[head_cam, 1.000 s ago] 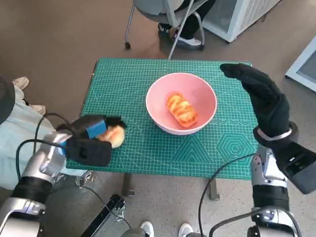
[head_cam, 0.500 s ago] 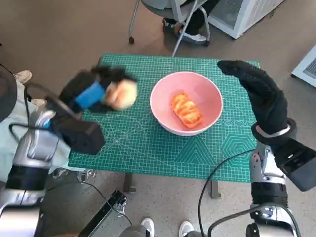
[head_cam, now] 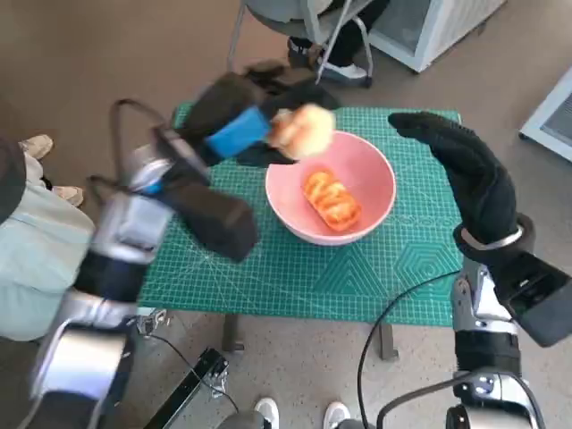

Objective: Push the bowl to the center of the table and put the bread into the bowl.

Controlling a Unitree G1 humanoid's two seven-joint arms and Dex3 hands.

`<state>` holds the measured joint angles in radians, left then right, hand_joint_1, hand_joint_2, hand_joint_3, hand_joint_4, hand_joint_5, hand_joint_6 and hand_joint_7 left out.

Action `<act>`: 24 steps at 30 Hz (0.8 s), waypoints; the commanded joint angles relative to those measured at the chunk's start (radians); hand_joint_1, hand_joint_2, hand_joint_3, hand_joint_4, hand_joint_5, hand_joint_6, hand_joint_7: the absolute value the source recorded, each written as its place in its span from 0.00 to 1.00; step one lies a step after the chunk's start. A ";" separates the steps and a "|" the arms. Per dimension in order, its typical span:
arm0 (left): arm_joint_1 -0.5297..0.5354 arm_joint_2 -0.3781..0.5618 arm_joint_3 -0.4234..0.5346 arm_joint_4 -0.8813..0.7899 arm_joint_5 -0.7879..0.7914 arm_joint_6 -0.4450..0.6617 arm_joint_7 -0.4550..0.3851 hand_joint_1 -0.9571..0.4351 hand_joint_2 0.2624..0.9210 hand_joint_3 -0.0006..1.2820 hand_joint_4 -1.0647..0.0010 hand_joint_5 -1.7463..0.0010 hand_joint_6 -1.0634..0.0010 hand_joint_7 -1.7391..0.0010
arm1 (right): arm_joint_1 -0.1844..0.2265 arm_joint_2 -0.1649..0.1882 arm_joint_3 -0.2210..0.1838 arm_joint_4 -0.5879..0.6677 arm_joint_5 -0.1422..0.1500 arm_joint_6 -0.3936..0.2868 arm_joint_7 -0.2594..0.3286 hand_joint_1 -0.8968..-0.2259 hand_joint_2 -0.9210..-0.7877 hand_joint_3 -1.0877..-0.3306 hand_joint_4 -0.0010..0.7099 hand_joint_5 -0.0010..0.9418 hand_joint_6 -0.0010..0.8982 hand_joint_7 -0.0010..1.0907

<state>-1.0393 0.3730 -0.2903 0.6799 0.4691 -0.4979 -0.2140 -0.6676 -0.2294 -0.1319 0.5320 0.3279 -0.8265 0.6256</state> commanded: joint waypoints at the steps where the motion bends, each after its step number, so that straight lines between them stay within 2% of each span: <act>1: -0.049 -0.049 -0.038 0.161 0.003 0.000 -0.042 0.69 1.00 0.14 0.44 0.28 0.55 0.24 | 0.021 -0.001 -0.001 -0.001 -0.005 0.001 -0.001 0.32 0.00 0.46 0.44 0.00 0.00 0.78; 2: -0.055 -0.056 -0.043 0.181 -0.001 0.010 -0.061 0.68 0.95 0.15 0.57 0.44 0.67 0.38 | 0.022 -0.001 -0.001 -0.002 -0.005 0.001 -0.001 0.32 0.00 0.46 0.44 0.00 0.00 0.78; 3: -0.060 -0.064 -0.051 0.190 -0.002 0.049 -0.099 0.68 0.94 0.14 0.61 0.60 0.71 0.50 | 0.023 -0.002 -0.003 -0.002 -0.004 0.000 -0.001 0.32 0.00 0.46 0.44 0.00 0.00 0.78; 4: -0.064 -0.069 -0.056 0.197 -0.003 0.075 -0.126 0.67 0.90 0.12 0.71 0.73 0.79 0.61 | 0.023 -0.002 -0.003 -0.002 -0.003 0.000 -0.002 0.32 0.00 0.46 0.44 0.00 0.00 0.78; 5: -0.073 -0.077 -0.067 0.198 0.002 0.135 -0.173 0.67 0.90 0.11 0.75 0.78 0.81 0.65 | 0.025 -0.003 -0.005 -0.002 -0.002 -0.001 -0.001 0.32 0.00 0.46 0.44 0.00 0.00 0.78; 7: -0.084 -0.089 -0.083 0.198 0.009 0.208 -0.232 0.64 0.86 0.07 0.88 0.91 0.89 0.77 | 0.027 -0.004 -0.007 -0.003 -0.001 -0.003 -0.002 0.32 0.00 0.46 0.44 0.00 0.00 0.78; 10: -0.082 -0.092 -0.092 0.187 0.009 0.247 -0.269 0.59 0.85 0.05 0.94 0.97 0.90 0.83 | 0.030 -0.004 -0.010 -0.005 -0.003 -0.006 -0.006 0.32 0.00 0.47 0.45 0.00 0.00 0.78; 14: -0.060 -0.091 -0.090 0.181 -0.002 0.235 -0.265 0.52 0.86 0.04 0.96 0.99 0.90 0.85 | 0.034 -0.004 -0.014 -0.007 -0.003 -0.009 -0.011 0.31 0.00 0.47 0.45 0.00 0.00 0.78; 20: -0.043 -0.098 -0.068 0.197 -0.035 0.198 -0.250 0.47 0.92 0.04 0.96 1.00 0.88 0.86 | 0.032 -0.005 -0.019 -0.002 -0.006 -0.015 -0.019 0.31 0.00 0.48 0.45 0.00 0.00 0.78; 24: -0.032 -0.100 -0.037 0.209 -0.070 0.153 -0.223 0.44 0.95 0.04 0.92 0.99 0.84 0.85 | 0.029 -0.004 -0.020 0.000 -0.007 -0.015 -0.023 0.30 0.00 0.48 0.45 0.00 0.00 0.77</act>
<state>-1.0862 0.2755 -0.3572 0.8793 0.4319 -0.3065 -0.4606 -0.6569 -0.2310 -0.1470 0.5254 0.3280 -0.8430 0.6104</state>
